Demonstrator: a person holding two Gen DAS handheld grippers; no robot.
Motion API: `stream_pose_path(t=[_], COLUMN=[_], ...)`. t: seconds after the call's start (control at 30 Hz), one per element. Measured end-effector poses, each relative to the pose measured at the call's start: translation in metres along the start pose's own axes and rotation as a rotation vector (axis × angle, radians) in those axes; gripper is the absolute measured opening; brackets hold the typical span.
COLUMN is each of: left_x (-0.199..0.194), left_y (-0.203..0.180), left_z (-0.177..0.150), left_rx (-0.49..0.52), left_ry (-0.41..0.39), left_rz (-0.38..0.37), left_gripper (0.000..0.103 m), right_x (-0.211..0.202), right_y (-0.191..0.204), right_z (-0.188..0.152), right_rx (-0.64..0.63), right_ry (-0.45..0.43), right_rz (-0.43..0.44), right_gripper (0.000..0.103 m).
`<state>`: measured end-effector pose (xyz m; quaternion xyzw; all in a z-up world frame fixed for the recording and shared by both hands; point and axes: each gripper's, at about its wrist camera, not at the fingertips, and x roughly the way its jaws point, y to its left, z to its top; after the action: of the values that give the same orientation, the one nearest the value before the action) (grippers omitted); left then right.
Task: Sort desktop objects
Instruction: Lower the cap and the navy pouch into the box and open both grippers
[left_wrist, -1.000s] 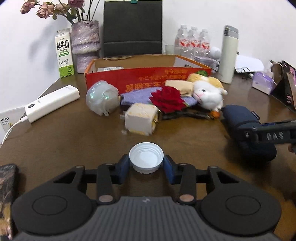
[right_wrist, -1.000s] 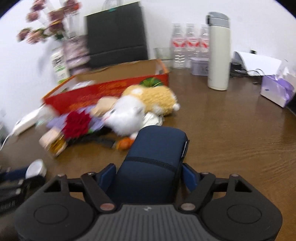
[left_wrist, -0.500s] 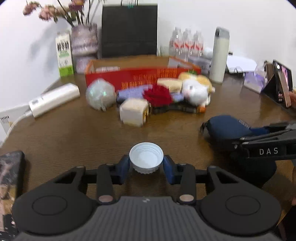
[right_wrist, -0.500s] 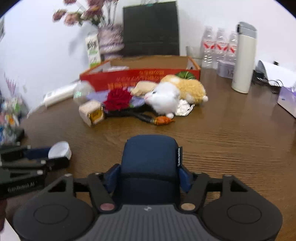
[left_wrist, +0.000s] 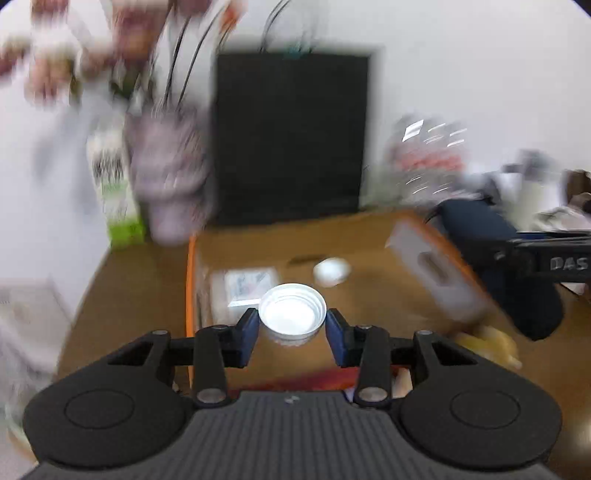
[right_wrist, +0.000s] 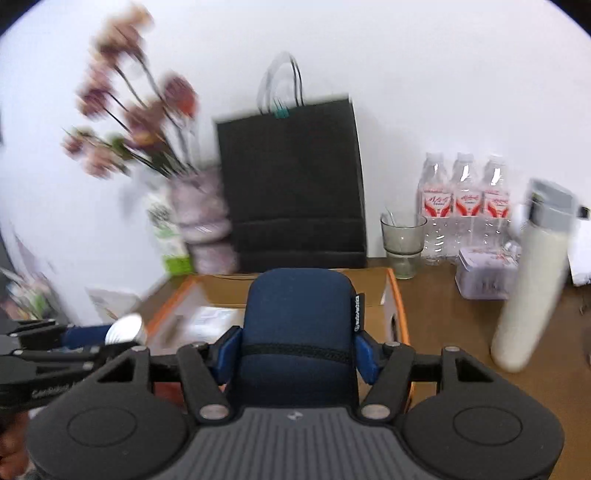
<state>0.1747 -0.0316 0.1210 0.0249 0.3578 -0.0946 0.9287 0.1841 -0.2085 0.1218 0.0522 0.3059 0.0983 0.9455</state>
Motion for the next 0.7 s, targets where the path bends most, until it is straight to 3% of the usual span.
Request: stream_pose_path(t=[0.1,0.17,0.3,0.43,0.57,0.7], left_x=[0.056,0.076,0.109,0.113,0.094,0.047], left_y=[0.012,0.014,0.020,0.015,0.020,0.027], left_z=[0.013,0.015,0.010,0.003,0.012,0.021], left_rx=[-0.006,0.020,0.027,0.085,0.042,-0.002], left_ry=[0.114,0.146,0.204,0.188,0.161,0.070], left_rz=[0.066,0.091,0.112,0.121,0.112,0.101], left_gripper=[0.040,0.040,0.041,0.044,0.047,0.064], right_x=[0.067,0.100,0.144,0.147,0.124,0.062], right_y=[-0.018,-0.022,-0.027,-0.014,-0.021,-0.021], right_z=[0.015,0.014,-0.002,-0.014,0.002,0.020], right_rx=[0.002,-0.026,-0.005,-0.115,-0.086,-0.035], right_ry=[0.121,0.175,0.287,0.252,0.229,0.088], right_rz=[-0.057,-0.106,-0.115,-0.205,-0.197,-0.122], right_gripper=[0.061,0.061,0.062,0.062,0.066,0.082])
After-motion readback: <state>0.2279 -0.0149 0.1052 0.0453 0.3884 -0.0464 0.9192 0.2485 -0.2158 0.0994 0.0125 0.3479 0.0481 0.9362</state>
